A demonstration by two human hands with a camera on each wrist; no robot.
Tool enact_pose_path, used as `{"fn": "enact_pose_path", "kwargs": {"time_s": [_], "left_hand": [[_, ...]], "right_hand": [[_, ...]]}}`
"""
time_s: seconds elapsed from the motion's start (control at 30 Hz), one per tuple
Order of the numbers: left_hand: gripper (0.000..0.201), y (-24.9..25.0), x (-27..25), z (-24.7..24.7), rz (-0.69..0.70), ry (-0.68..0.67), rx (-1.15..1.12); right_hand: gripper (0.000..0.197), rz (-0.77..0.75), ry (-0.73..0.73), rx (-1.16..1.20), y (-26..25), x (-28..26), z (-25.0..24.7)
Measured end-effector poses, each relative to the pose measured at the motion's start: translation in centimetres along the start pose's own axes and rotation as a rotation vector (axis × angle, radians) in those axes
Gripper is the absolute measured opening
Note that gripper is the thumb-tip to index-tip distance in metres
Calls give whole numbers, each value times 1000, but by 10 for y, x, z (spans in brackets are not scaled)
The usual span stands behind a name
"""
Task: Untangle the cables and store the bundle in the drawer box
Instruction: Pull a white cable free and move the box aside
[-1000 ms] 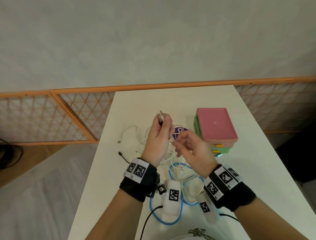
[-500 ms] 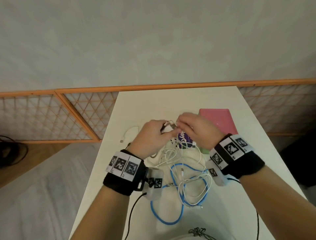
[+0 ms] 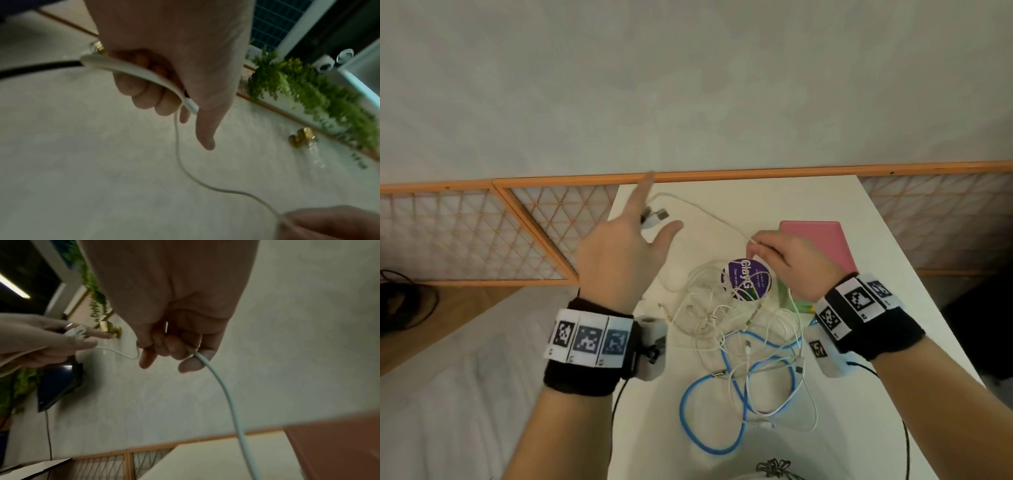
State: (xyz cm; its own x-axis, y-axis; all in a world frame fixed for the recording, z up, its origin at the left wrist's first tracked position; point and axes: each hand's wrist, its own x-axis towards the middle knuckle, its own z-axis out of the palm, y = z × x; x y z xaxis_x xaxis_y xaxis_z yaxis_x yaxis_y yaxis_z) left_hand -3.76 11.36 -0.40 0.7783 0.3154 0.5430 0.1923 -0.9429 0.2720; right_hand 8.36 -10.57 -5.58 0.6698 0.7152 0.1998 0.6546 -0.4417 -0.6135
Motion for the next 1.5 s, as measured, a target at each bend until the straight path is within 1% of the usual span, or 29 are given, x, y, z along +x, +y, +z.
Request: {"fn": "enact_pose_path", "kwargs": {"time_s": [0.03, 0.1, 0.17, 0.2, 0.23, 0.3, 0.37, 0.47, 0.5, 0.53, 0.63, 0.67, 0.7, 0.73, 0.77, 0.8, 0.83, 0.87, 0.9, 0.93, 1.0, 1.07, 1.13, 1.17, 1.2, 1.23, 1.3, 1.4, 1.5], "left_hand": [[70, 9, 0, 1, 73, -6, 6], [66, 28, 0, 6, 210, -130, -33], [54, 39, 0, 16, 272, -305, -124], [44, 41, 0, 21, 271, -349, -166], [35, 41, 0, 24, 257, -357, -198], [24, 36, 2, 28, 230, -306, -219], [19, 25, 5, 27, 148, -212, -251], [18, 0, 10, 19, -164, -21, -400], [22, -10, 11, 18, -242, -12, -437], [29, -18, 13, 17, -294, -97, -427], [74, -24, 8, 16, -381, -640, -312], [82, -24, 6, 17, -386, -720, -320], [84, -22, 5, 19, -388, -724, -352], [82, -22, 3, 21, -397, -676, -383], [74, -23, 2, 23, -411, -576, -410], [59, -25, -1, 24, -423, -426, -424], [41, -26, -2, 25, -424, -258, -429], [28, -27, -3, 25, -399, -108, -425], [25, -26, -3, 24, -348, -8, -420], [24, -22, -3, 24, -272, 40, -435], [21, -7, -1, 24, -74, 23, -534], [19, 12, 2, 27, 128, -88, -639], [21, 30, 4, 33, 248, -245, -643], [18, 35, 5, 34, 265, -310, -627], [14, 38, 7, 35, 254, -355, -618], [11, 36, 9, 35, 227, -365, -614], [12, 27, 13, 31, 157, -313, -607], [19, 9, 16, 21, -5, -155, -545], [19, -12, 16, 12, -195, 68, -450]], "right_hand": [[23, -17, -3, -23, -4, 4, -2], [23, -64, -12, -51, -13, 10, -4], [22, -123, -12, -54, -22, 14, -4], [21, -138, -10, -41, -25, 15, -3], [21, -135, -9, -13, -26, 15, -3], [20, -97, -17, 63, -25, 10, -4], [18, -37, -27, 120, -16, 2, -6], [20, 88, -49, 100, 4, -15, -10], [23, 131, -58, 79, 12, -19, -11], [25, 160, -56, 67, 17, -22, -12], [26, 196, 37, 100, 21, -22, -10], [26, 208, 107, 122, 18, -19, -10], [25, 227, 203, 142, 15, -16, -12], [25, 260, 319, 161, 12, -13, -15], [26, 298, 434, 189, 10, -9, -20], [26, 333, 524, 218, 9, -7, -26], [27, 355, 568, 228, 10, -4, -31], [27, 361, 558, 209, 9, -3, -35], [26, 350, 498, 156, 7, -3, -36], [26, 319, 402, 84, 3, -3, -36], [24, 223, 175, -1, -11, -3, -31], [23, 96, 12, 48, -28, -1, -26], [23, -8, -42, 102, -41, 1, -24], [23, -30, -43, 116, -43, 2, -25], [23, -35, -43, 136, -43, 2, -26], [22, -25, -43, 164, -41, 1, -27], [21, 11, -45, 207, -32, -4, -30], [22, 59, -78, 239, -16, -15, -35], [23, 122, -187, 241, -2, -24, -35]]}}
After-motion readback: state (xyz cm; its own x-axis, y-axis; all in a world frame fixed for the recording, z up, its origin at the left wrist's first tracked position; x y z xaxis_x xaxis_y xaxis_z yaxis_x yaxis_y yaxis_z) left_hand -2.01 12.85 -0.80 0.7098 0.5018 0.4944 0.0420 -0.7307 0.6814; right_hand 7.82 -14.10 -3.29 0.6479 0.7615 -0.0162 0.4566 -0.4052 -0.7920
